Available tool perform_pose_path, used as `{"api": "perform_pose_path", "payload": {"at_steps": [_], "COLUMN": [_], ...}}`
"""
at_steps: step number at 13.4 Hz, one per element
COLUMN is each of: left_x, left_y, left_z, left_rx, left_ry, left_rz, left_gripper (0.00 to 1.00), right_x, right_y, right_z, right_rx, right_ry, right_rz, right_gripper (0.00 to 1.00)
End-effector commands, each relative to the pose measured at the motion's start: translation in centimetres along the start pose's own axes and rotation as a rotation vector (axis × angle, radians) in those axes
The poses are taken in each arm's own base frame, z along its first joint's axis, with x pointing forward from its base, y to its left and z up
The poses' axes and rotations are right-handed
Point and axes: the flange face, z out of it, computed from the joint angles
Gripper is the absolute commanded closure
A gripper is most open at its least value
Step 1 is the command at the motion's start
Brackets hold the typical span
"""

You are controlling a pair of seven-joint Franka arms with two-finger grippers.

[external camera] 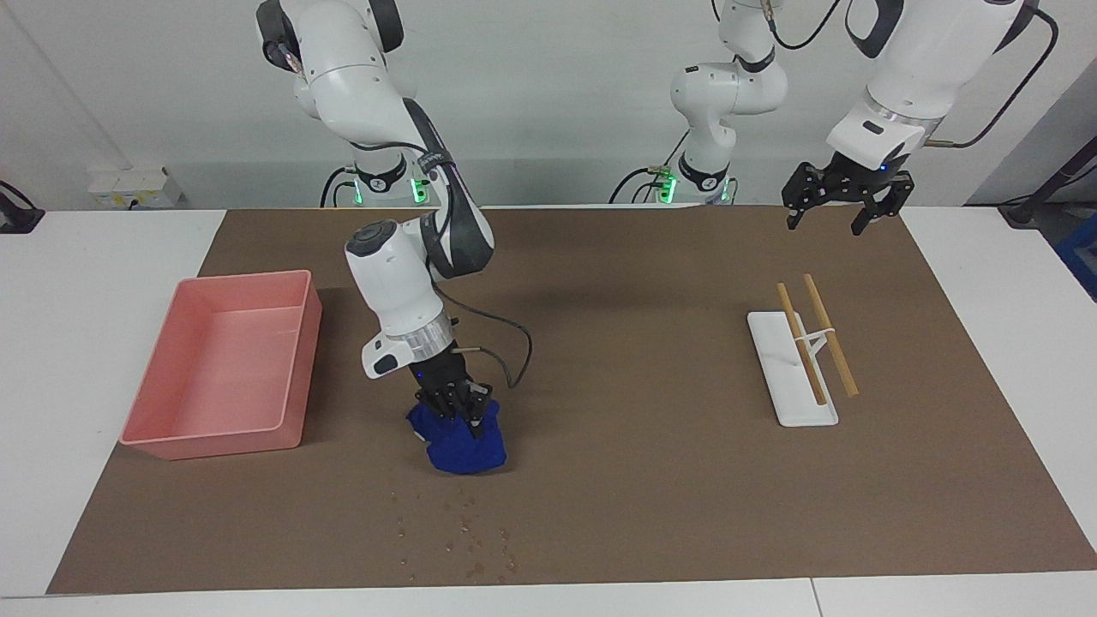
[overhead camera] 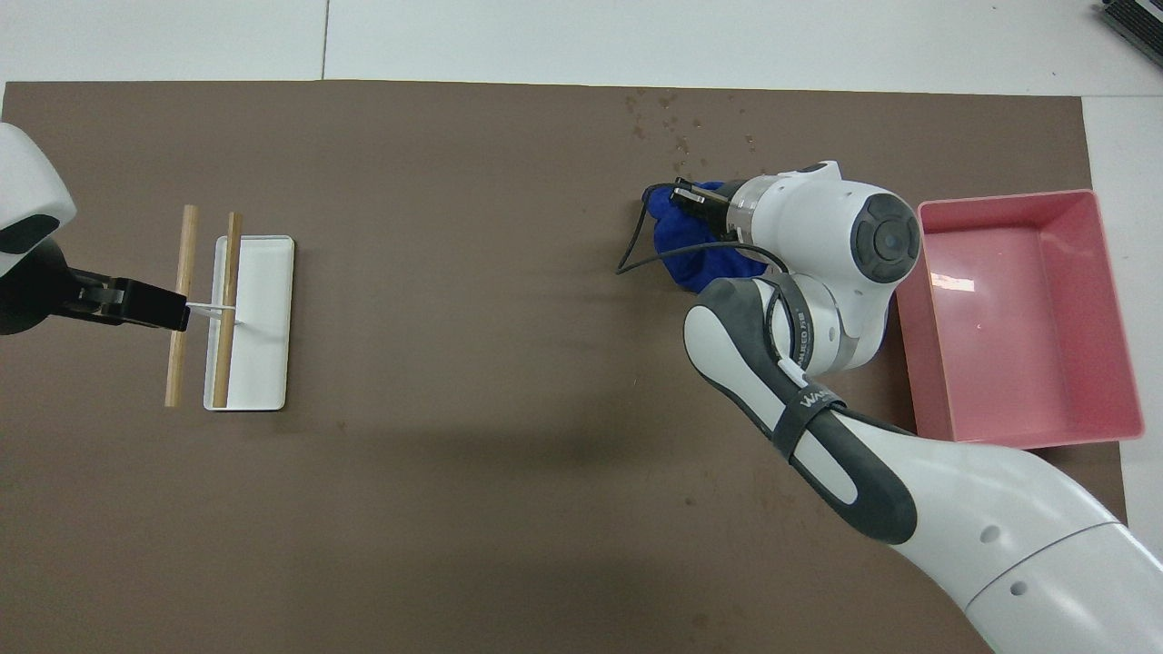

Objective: Wipe water with towel using both arms
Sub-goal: 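Wipe the towel across the water streak with the right gripper, then carry the towel with the right gripper into the pink bin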

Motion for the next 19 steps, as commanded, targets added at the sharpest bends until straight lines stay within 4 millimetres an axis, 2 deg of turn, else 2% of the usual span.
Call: {"api": "perform_pose_path", "payload": {"at_steps": [1,4,6,8,9,11,12,14,15,18,19], "left_x": [-0.3,-0.3,-0.3,-0.3,-0.3,-0.3,-0.3,-0.3,-0.3,-0.3,-0.3], "left_y": [-0.1,-0.1,-0.1,-0.1,-0.1,-0.1,-0.1,-0.1,-0.1,-0.1,-0.1], "left_z": [-0.1,-0.1,-0.1,-0.1,-0.1,-0.1,-0.1,-0.1,-0.1,-0.1,-0.1], "left_rx": [0.021,0.021,0.021,0.021,0.021,0.021,0.021,0.021,0.021,0.021,0.021], "left_ry": [-0.012,-0.010,-0.010,-0.012,-0.010,-0.010,-0.012,-0.012,-0.010,-0.010,-0.010], "left_rz": [0.012,0.012,0.012,0.012,0.012,0.012,0.012,0.012,0.012,0.012,0.012], "left_gripper": [0.00,0.00,0.00,0.00,0.00,0.00,0.00,0.00,0.00,0.00,0.00], "right_x": [2.4,2.9,3.0,2.4,2.8,3.6,4.2,3.6,3.0,1.5,1.2], "right_y": [-0.8,2.1,5.5,9.8,12.5,17.4,20.3,25.2,27.4,32.6,34.3], "right_z": [-6.3,-13.8,-19.2,-23.7,-25.6,-27.9,-28.6,-28.9,-28.4,-24.4,-22.3], "right_rx": [-0.022,-0.103,-0.151,-0.176,-0.193,-0.217,-0.221,-0.248,-0.256,-0.296,-0.294], "right_ry": [-0.052,-0.176,-0.246,-0.313,-0.329,-0.378,-0.376,-0.377,-0.366,-0.377,-0.385], "right_rz": [-0.018,0.016,-0.004,-0.068,-0.082,-0.138,-0.167,-0.239,-0.267,-0.307,-0.305], "right_gripper": [1.00,1.00,1.00,1.00,1.00,1.00,1.00,1.00,1.00,1.00,1.00]}}
